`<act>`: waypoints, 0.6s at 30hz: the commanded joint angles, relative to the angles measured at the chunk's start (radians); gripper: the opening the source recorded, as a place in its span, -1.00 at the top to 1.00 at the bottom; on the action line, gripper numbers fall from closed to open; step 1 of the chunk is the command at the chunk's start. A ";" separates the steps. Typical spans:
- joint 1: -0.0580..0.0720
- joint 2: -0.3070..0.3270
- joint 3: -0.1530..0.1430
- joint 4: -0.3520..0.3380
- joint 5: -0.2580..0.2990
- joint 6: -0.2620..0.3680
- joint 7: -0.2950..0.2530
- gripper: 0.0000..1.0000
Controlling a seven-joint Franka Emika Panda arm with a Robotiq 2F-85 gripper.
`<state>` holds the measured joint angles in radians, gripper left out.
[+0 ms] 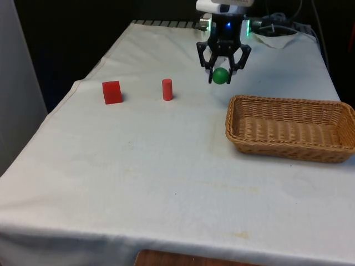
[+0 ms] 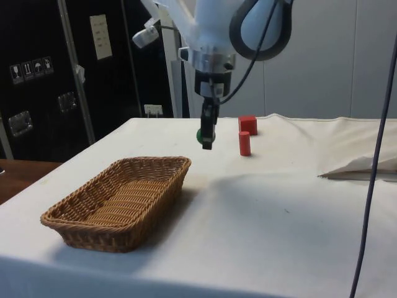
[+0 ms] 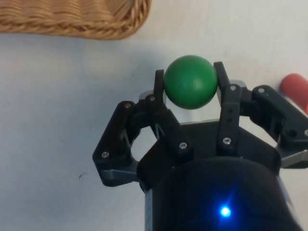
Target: Pick up the object to the left of the cylinder and place it into the basket.
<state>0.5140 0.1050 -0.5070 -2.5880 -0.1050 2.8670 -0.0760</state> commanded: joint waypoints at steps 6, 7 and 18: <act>0.005 0.026 0.024 0.052 0.011 -0.025 0.021 1.00; 0.005 0.029 0.027 0.060 0.011 -0.029 0.024 1.00; 0.005 0.080 0.064 0.155 0.013 -0.068 0.061 1.00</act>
<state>0.5180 0.1810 -0.4500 -2.4420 -0.1040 2.8090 -0.0150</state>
